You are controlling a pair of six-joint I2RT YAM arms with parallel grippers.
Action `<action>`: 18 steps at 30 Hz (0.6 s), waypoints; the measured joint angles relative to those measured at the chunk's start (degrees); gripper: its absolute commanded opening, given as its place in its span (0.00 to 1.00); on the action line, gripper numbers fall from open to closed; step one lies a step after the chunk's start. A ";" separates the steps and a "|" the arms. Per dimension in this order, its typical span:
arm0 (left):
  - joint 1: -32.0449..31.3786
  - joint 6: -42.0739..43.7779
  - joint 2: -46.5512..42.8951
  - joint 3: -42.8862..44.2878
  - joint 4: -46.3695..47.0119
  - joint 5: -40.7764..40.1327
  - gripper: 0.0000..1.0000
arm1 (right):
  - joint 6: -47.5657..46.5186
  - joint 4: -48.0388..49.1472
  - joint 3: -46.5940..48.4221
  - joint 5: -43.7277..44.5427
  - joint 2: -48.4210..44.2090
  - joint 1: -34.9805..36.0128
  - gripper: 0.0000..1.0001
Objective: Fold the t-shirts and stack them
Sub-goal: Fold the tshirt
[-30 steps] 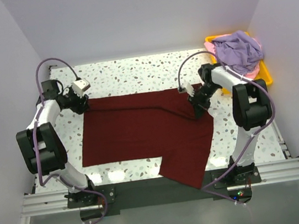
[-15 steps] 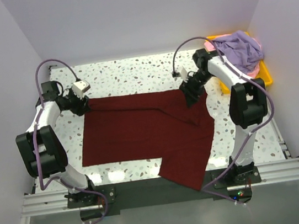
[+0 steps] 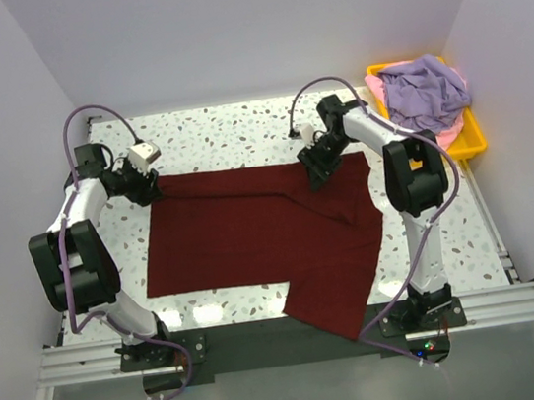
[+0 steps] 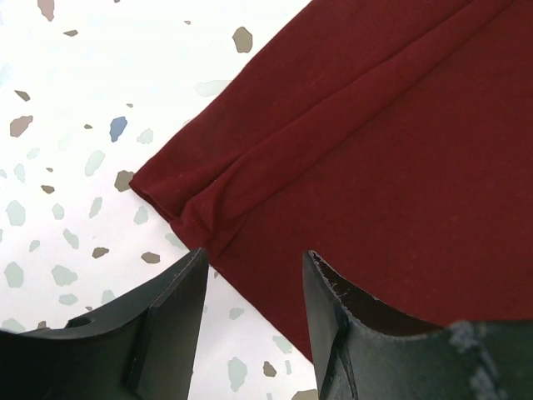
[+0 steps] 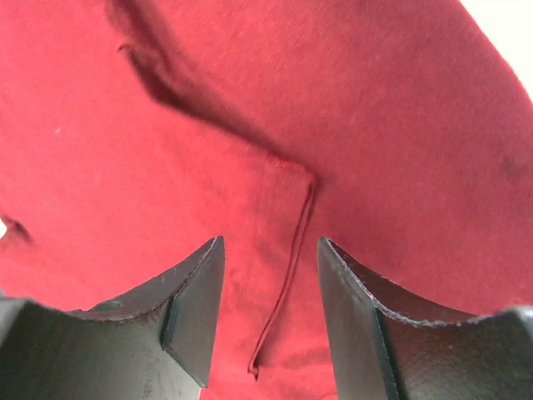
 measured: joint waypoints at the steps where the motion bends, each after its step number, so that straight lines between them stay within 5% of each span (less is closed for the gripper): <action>1: 0.00 -0.09 0.02 0.00 0.00 0.02 0.54 | 0.31 0.33 0.26 0.13 0.46 0.24 0.52; 18: 0.00 -1.57 0.15 0.00 0.42 0.72 0.54 | 1.97 0.59 2.69 0.81 3.37 1.68 0.46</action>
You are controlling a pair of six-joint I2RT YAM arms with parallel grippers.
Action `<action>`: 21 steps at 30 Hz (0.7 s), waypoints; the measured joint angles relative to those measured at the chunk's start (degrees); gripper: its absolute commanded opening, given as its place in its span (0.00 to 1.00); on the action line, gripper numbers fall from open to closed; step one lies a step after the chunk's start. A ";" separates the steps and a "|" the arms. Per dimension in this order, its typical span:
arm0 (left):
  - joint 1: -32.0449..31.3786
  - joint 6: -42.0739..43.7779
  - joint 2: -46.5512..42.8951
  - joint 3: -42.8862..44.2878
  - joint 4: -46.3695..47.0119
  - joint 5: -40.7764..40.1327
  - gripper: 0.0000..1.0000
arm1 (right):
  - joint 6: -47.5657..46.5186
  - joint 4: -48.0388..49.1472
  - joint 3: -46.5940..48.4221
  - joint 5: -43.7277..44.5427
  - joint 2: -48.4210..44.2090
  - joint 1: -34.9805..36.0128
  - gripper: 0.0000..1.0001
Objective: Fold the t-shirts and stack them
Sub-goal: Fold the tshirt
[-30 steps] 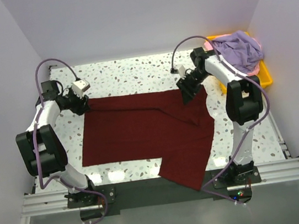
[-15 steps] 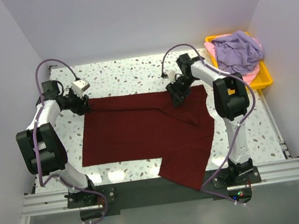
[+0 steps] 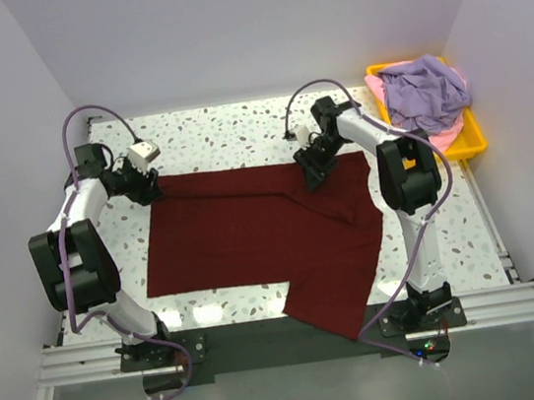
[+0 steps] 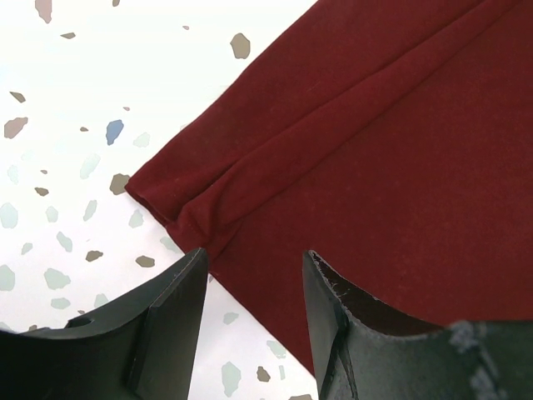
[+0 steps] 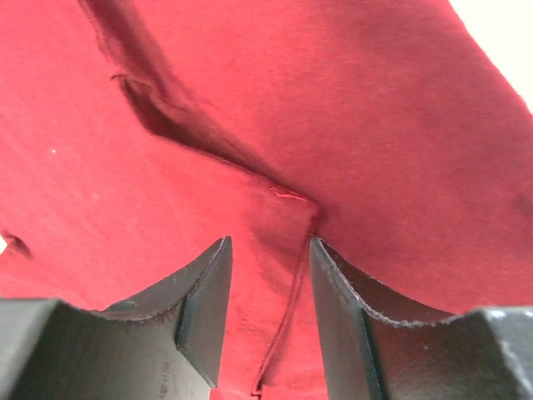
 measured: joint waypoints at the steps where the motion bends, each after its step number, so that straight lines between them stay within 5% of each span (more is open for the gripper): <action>1: 0.00 -0.07 0.00 0.00 -0.02 0.07 0.54 | -0.04 -0.24 0.00 -0.09 0.00 0.20 0.46; 15: 0.00 -0.94 0.00 -0.02 -0.02 0.55 0.54 | 0.09 -0.57 0.04 1.42 0.00 0.85 0.45; 19: 0.00 -1.38 0.00 -0.02 0.00 0.59 0.54 | 0.46 -0.17 0.02 2.82 0.00 1.29 0.10; 21: 0.00 -1.40 0.00 -0.02 0.00 0.63 0.53 | 0.57 -0.24 -0.09 2.64 0.00 1.55 0.01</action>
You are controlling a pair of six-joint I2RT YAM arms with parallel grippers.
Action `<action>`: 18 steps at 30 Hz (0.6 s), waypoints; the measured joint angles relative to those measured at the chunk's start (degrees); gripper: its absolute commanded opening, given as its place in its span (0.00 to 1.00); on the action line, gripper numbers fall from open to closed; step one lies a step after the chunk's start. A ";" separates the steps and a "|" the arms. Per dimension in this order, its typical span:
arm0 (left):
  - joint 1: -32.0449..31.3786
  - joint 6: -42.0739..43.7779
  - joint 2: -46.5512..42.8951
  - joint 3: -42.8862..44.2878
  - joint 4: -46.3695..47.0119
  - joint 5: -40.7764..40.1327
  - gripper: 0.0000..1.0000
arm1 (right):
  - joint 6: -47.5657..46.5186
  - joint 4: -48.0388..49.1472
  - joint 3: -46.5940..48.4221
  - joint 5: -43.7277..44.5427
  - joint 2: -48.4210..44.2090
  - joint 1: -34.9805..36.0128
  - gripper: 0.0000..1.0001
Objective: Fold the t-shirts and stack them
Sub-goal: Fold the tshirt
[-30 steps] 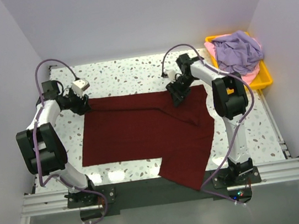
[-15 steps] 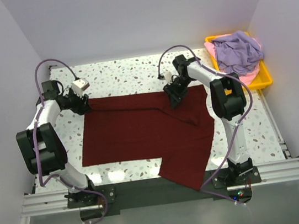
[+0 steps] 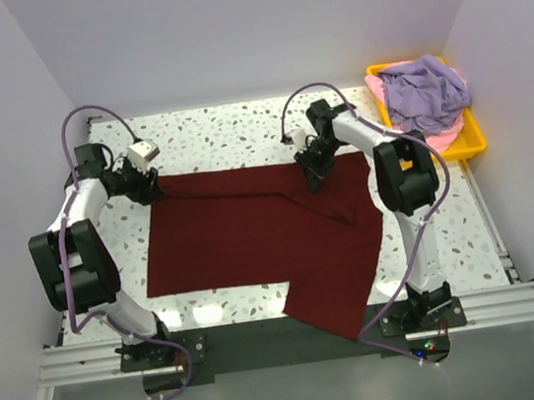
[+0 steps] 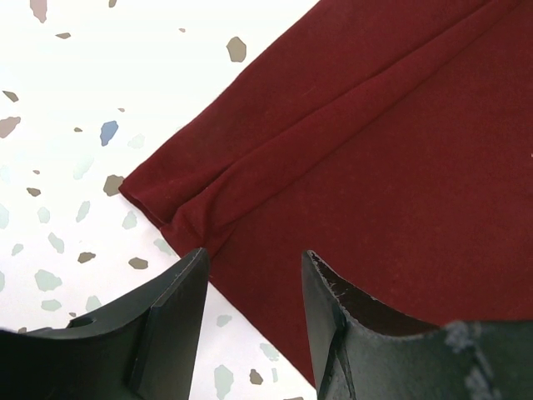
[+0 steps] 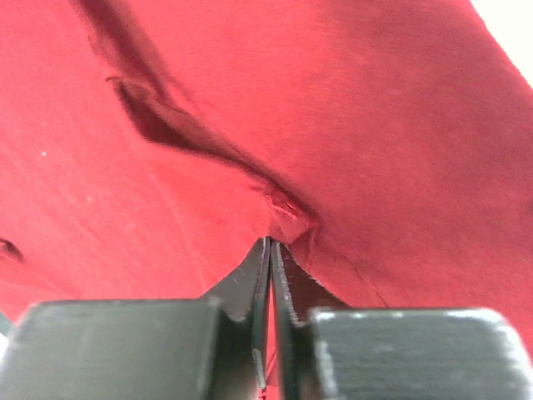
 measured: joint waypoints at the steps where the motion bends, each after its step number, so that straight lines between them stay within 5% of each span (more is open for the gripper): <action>1: 0.00 0.00 0.00 0.00 0.00 0.04 0.52 | 0.00 -0.02 -0.20 -0.33 -0.02 0.17 0.00; 14: 0.00 0.79 0.00 -0.68 -0.04 -0.09 0.50 | -5.90 -2.43 -12.63 -1.70 -10.78 10.71 0.00; 18: 0.00 1.07 0.00 -0.68 0.04 -0.11 0.50 | -6.71 -3.37 -14.21 -0.76 -12.20 12.33 0.39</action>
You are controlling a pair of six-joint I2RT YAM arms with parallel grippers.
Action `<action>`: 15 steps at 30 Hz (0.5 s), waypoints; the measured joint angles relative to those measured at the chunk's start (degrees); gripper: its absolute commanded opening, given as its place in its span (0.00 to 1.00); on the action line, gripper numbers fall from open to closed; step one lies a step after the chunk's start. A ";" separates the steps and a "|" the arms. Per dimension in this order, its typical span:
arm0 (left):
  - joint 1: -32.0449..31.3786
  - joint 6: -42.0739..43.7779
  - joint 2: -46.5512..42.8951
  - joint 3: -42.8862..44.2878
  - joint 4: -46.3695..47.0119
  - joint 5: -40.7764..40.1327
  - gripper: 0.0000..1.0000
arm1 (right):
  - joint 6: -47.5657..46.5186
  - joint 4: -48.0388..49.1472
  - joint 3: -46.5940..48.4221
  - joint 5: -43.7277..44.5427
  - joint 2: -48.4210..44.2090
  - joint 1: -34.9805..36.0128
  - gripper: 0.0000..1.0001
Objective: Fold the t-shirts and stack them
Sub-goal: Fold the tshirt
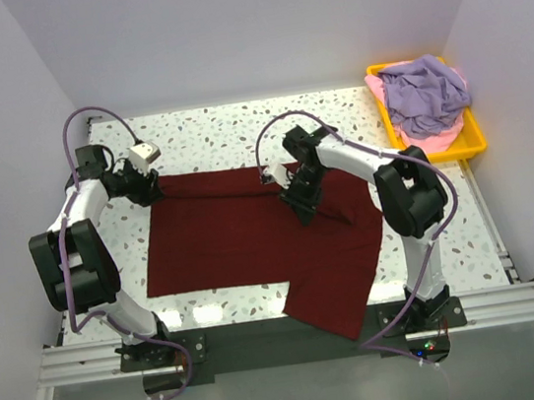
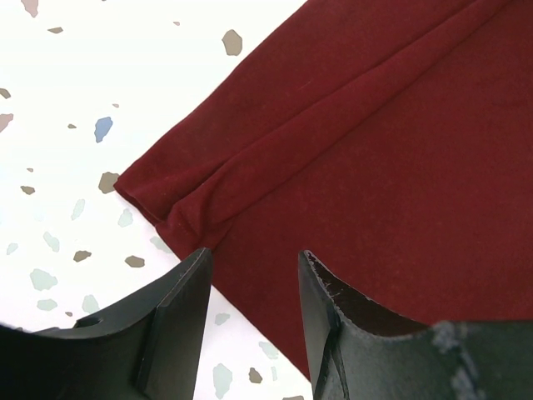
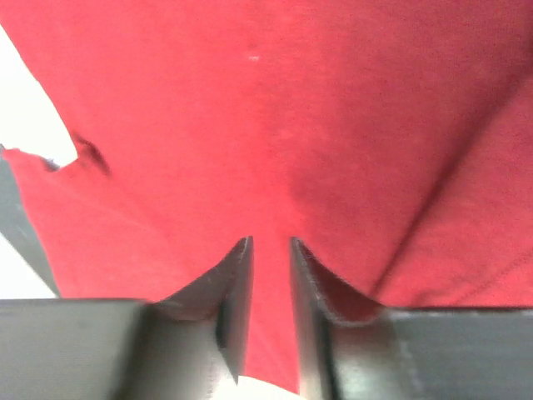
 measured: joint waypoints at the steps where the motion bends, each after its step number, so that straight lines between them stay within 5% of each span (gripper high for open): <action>1: 0.00 -0.02 0.00 0.00 0.00 0.00 0.50 | 0.22 0.26 0.00 0.72 0.00 -0.11 0.41; 15: 0.00 0.04 0.02 0.00 0.37 -0.02 0.50 | 6.69 3.19 16.79 5.92 10.73 -12.55 0.46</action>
